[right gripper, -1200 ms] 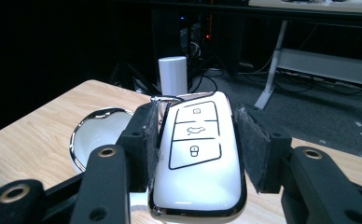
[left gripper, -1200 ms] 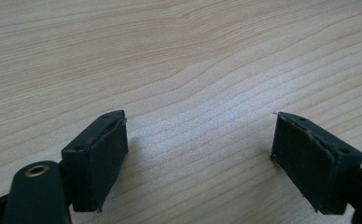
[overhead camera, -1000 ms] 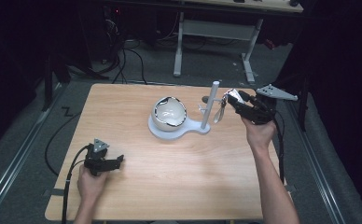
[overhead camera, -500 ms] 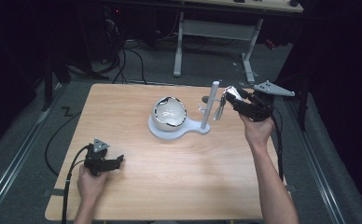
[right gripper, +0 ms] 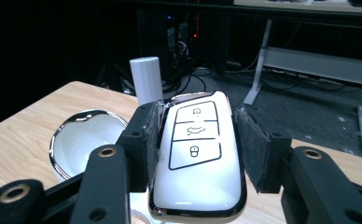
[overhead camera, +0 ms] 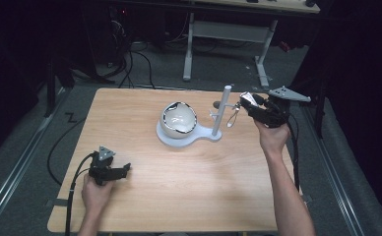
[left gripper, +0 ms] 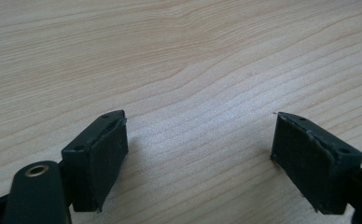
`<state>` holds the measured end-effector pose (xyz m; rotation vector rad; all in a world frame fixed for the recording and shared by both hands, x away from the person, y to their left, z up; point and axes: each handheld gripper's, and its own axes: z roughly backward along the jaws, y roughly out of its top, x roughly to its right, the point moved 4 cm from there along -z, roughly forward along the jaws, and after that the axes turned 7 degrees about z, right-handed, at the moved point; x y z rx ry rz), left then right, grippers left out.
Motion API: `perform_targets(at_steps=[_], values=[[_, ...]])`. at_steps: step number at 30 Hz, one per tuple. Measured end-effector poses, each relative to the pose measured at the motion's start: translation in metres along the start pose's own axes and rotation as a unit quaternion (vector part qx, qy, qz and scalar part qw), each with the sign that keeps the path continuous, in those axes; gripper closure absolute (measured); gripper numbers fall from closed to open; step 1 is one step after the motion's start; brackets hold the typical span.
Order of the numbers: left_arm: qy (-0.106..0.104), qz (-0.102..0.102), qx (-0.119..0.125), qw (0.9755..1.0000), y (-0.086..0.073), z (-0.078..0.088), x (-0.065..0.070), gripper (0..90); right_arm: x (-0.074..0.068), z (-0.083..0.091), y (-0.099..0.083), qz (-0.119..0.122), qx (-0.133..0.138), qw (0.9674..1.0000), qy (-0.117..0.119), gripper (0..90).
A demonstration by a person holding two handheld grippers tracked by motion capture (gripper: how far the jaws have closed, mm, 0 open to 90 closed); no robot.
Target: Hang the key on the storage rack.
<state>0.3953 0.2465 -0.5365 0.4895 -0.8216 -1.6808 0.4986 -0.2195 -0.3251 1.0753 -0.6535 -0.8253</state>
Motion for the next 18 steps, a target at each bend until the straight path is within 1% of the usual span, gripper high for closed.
perform_targets(at_steps=[3,6,10,14,18], values=[[0.0,0.0,0.0,1.0,0.0,0.0,0.0,18.8,0.001,0.0,0.001,-0.002,0.003,1.0,-0.002,51.1],[0.0,0.0,0.0,1.0,0.0,0.0,0.0,18.8,-0.001,0.0,0.005,0.003,0.007,1.0,-0.001,51.1],[0.0,0.0,0.0,1.0,0.0,0.0,0.0,18.8,-0.004,-0.003,0.01,0.013,0.004,0.9999,-0.003,51.0],[0.0,0.0,0.0,1.0,0.0,0.0,0.0,18.8,-0.005,-0.005,0.01,0.013,0.003,0.9999,-0.003,51.1],[0.0,0.0,0.0,1.0,0.0,0.0,0.0,18.8,-0.01,-0.001,0.015,0.021,0.014,0.9997,0.002,51.1]])
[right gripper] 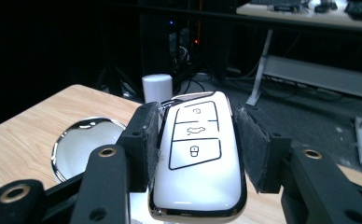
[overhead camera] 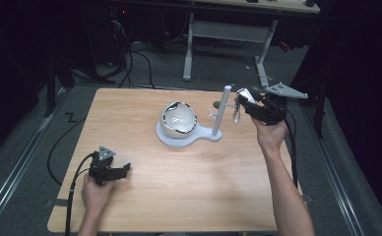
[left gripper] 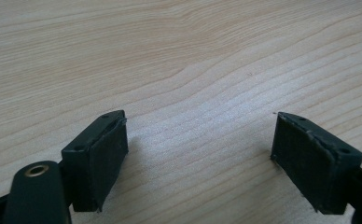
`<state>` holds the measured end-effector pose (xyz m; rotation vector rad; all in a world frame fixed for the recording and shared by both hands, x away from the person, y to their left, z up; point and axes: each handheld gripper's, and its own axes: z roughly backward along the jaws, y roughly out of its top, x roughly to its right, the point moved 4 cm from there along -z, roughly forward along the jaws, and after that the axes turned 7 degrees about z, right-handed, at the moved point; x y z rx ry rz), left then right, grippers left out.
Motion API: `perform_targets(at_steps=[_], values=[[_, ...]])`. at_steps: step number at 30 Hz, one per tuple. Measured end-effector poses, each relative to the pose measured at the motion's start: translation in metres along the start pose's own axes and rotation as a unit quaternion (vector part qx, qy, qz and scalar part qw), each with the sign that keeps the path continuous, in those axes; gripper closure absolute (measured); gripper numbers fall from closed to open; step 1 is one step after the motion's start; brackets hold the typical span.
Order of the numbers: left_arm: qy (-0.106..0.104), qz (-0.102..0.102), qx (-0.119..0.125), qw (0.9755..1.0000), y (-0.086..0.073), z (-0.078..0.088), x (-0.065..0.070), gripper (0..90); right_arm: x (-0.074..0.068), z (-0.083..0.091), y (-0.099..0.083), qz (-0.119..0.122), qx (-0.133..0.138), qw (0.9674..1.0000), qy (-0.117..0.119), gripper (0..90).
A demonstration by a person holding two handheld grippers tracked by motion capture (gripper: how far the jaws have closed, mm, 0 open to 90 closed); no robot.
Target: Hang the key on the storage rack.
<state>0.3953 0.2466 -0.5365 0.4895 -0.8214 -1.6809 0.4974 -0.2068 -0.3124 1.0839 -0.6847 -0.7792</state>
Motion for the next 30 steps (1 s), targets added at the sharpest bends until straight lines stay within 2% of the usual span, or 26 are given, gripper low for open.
perform_targets(at_steps=[5,15,21,30], values=[[0.0,0.0,0.0,1.0,0.0,0.0,0.0,18.8,-0.005,0.001,0.006,0.019,-0.003,0.9998,-0.005,51.1],[0.0,0.0,0.0,1.0,0.0,0.0,0.0,18.8,0.003,-0.007,-0.011,0.002,-0.021,0.9997,-0.012,51.1],[0.0,0.0,0.0,1.0,0.0,0.0,0.0,18.8,0.007,-0.006,-0.018,0.004,-0.031,0.9993,-0.022,51.0],[0.0,0.0,0.0,1.0,0.0,0.0,0.0,18.8,0.008,-0.01,-0.03,0.001,-0.047,0.9986,-0.023,51.0]])
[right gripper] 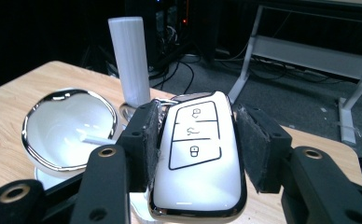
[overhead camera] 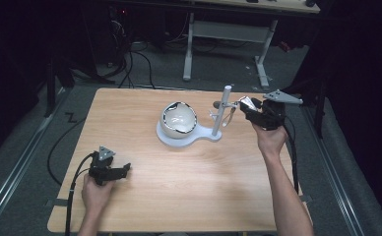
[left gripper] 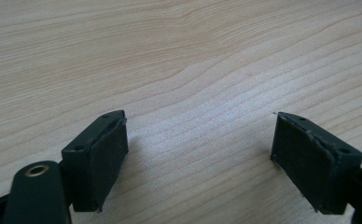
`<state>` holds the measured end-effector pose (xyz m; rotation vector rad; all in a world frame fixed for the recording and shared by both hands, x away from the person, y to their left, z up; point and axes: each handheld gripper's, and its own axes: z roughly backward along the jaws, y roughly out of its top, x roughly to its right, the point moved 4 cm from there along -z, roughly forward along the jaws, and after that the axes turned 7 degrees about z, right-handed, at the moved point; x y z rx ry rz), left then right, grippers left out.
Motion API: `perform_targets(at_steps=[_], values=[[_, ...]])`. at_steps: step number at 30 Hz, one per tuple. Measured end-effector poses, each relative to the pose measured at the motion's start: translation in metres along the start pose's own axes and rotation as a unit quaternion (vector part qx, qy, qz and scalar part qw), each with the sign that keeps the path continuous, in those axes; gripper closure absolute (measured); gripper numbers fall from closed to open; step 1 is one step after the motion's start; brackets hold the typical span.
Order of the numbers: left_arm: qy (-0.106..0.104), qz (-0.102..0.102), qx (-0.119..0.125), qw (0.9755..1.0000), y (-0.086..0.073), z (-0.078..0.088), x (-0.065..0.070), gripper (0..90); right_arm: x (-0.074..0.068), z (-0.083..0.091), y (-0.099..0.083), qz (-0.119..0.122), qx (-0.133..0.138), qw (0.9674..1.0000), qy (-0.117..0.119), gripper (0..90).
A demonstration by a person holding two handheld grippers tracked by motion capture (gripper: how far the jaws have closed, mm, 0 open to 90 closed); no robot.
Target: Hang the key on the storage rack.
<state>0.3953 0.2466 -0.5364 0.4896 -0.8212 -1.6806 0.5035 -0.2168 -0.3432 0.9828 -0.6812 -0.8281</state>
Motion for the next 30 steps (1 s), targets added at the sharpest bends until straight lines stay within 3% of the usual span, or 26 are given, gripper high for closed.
perform_targets(at_steps=[8,15,25,30], values=[[0.0,0.0,0.0,1.0,0.0,0.0,0.0,18.8,-0.004,-0.003,-0.002,0.012,-0.011,0.9999,-0.002,50.9],[0.0,0.0,0.0,1.0,0.0,0.0,0.0,18.8,-0.001,-0.006,-0.013,-0.004,-0.017,0.9998,0.004,50.9],[0.0,0.0,0.0,1.0,0.0,0.0,0.0,18.9,-0.008,-0.01,-0.018,0.006,-0.025,0.9996,0.009,50.8],[0.0,0.0,0.0,1.0,0.0,0.0,0.0,18.9,-0.008,-0.012,-0.026,-0.001,-0.028,0.9996,0.011,50.8]])
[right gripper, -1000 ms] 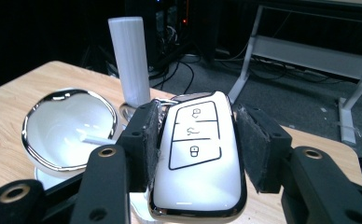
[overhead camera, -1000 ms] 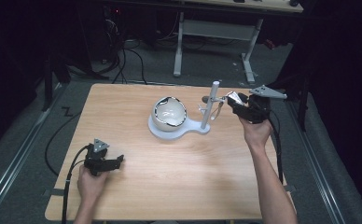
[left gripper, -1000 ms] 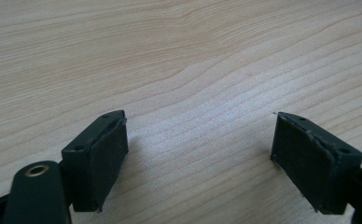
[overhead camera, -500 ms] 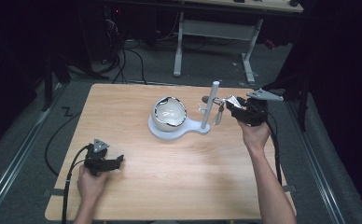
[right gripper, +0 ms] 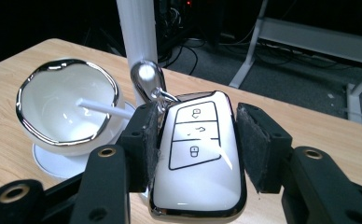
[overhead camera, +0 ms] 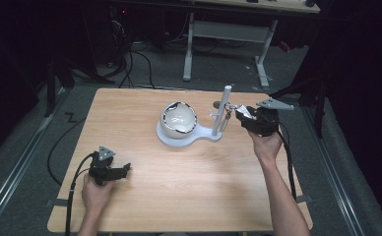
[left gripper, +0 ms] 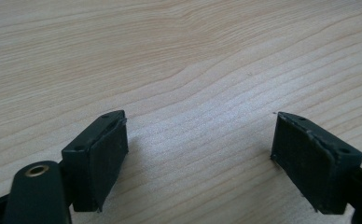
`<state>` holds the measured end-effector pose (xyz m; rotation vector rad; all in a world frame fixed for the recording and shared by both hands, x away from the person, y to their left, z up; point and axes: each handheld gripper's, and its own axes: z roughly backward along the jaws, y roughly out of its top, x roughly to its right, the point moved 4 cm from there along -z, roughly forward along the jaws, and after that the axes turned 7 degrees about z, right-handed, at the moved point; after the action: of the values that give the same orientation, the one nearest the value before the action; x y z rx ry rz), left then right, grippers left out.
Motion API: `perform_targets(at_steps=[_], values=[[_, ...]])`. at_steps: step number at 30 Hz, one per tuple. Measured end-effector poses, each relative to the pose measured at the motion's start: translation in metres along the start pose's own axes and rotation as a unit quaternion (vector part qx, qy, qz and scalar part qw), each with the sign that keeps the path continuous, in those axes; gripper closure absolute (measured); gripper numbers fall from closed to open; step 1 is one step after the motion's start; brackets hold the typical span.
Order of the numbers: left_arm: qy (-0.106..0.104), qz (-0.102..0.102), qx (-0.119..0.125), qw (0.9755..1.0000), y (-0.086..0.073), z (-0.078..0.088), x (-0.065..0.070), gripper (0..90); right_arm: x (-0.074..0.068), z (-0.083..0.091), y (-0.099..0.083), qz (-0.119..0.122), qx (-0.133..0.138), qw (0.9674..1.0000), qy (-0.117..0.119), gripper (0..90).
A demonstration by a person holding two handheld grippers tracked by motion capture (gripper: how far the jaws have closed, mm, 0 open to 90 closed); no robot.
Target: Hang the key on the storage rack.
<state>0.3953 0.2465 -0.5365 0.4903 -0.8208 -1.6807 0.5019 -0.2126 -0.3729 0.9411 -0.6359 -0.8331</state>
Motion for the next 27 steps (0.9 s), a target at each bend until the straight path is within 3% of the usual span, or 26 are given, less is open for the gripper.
perform_targets(at_steps=[9,27], values=[[0.0,0.0,0.0,1.0,0.0,0.0,0.0,18.8,-0.006,-0.002,-0.004,0.008,-0.007,0.9999,0.004,50.7],[0.0,0.0,0.0,1.0,0.0,0.0,0.0,18.9,-0.026,-0.03,-0.017,0.015,-0.035,0.999,0.023,50.5]])
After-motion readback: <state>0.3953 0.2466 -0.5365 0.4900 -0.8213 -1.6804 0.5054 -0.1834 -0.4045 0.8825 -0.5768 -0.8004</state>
